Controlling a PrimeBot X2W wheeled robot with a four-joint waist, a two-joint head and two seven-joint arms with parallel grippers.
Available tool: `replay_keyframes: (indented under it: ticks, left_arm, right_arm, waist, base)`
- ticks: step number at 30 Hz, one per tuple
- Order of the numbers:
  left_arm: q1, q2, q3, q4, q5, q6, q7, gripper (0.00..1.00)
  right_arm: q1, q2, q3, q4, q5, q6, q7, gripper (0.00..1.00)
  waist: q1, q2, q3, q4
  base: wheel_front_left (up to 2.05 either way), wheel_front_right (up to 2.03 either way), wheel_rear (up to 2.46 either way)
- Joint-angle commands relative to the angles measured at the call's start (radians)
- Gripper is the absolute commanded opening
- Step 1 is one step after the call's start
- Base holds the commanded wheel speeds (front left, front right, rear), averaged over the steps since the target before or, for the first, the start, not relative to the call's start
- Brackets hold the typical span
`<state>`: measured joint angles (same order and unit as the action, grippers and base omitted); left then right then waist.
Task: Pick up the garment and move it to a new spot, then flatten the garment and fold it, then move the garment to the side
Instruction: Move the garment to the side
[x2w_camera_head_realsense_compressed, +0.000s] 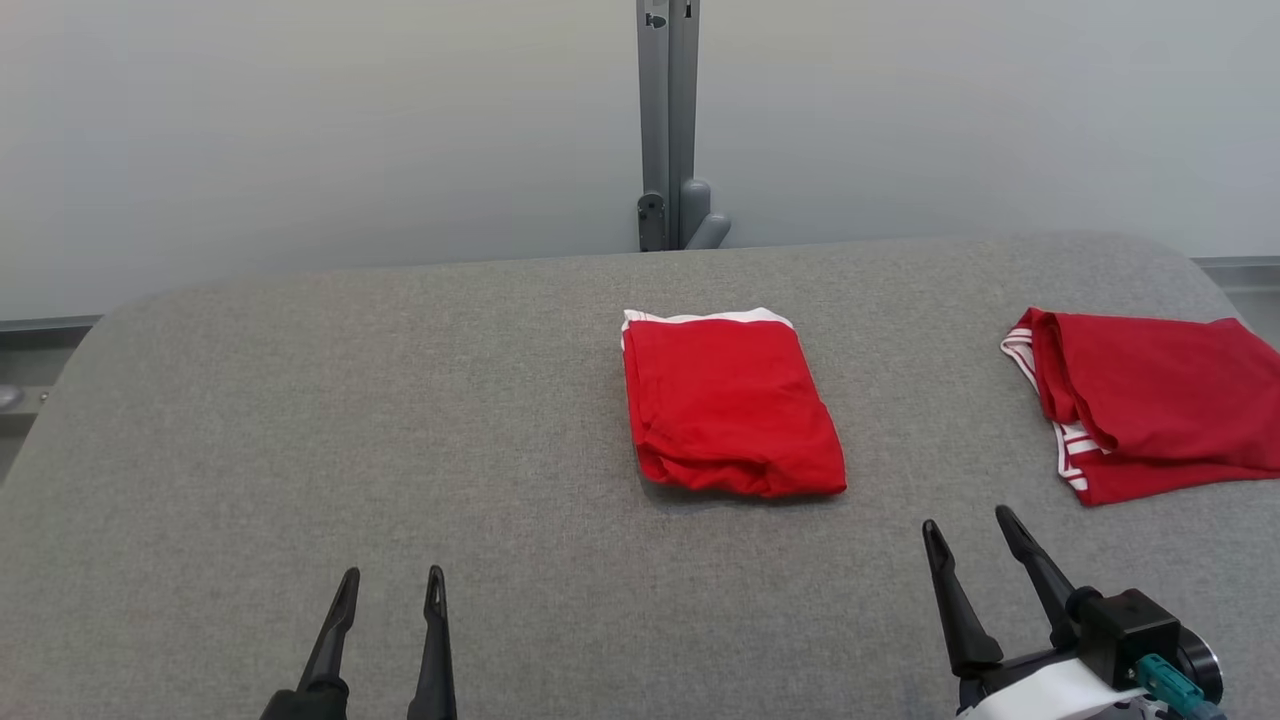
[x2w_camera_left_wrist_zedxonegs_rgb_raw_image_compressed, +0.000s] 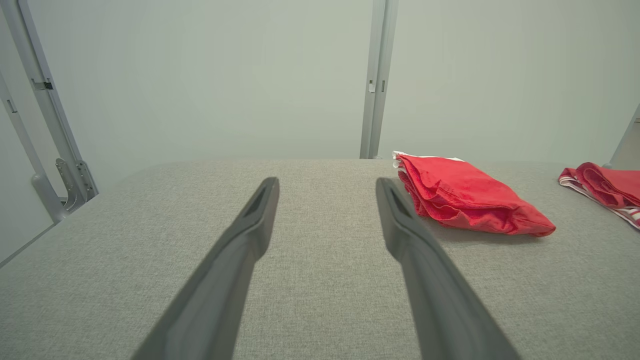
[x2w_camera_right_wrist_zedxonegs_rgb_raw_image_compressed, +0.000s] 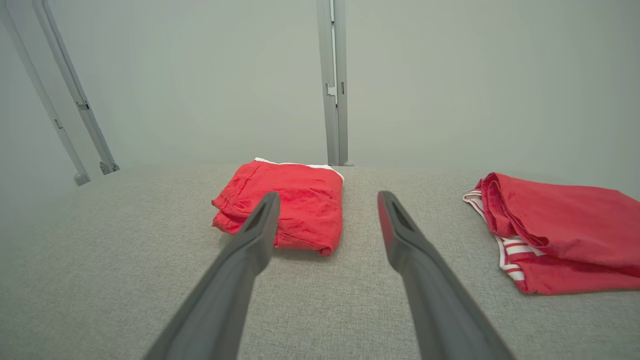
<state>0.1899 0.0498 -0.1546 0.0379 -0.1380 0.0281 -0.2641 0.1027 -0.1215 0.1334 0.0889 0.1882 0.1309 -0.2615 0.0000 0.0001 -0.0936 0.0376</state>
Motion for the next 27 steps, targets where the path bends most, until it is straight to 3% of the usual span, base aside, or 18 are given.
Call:
replay_keyframes:
  ticks: [1, 7, 12, 20, 27]
  left_arm:
    - [-0.004, 0.002, -0.002, 0.000, 0.008, 0.004, 0.000, 1.00]
    - [-0.015, 0.002, -0.012, 0.002, 0.007, 0.004, 0.000, 1.00]
    - [-0.031, 0.002, -0.029, 0.005, 0.011, -0.005, 0.000, 1.00]
    - [-0.072, 0.002, -0.065, 0.005, 0.009, -0.017, 0.000, 1.00]
    - [-0.133, 0.002, -0.094, -0.011, -0.005, -0.022, 0.000, 1.00]
  right_arm:
    - [0.012, -0.007, -0.001, 0.011, 0.003, -0.001, -0.002, 1.00]
    - [-0.019, -0.033, 0.023, 0.038, 0.018, -0.001, -0.003, 1.00]
    - [-0.076, -0.065, 0.068, 0.125, 0.102, -0.001, -0.003, 1.00]
    - [-0.257, -0.126, 0.141, 0.304, 0.376, -0.001, 0.001, 1.00]
    - [-0.458, -0.252, 0.224, 0.400, 0.660, 0.000, 0.121, 1.00]
  waist:
    - [0.0000, -0.0001, 0.002, 0.004]
    - [0.0000, -0.0001, 0.015, 0.021]
    - [0.0000, -0.0001, 0.040, 0.049]
    - [0.0000, -0.0001, 0.087, 0.118]
    - [0.0000, -0.0001, 0.181, 0.182]
  base:
    - [0.00, 0.00, 0.00]
    - [0.00, 0.00, 0.00]
    - [0.00, 0.00, 0.00]
    - [0.00, 0.00, 0.00]
    - [0.00, 0.00, 0.00]
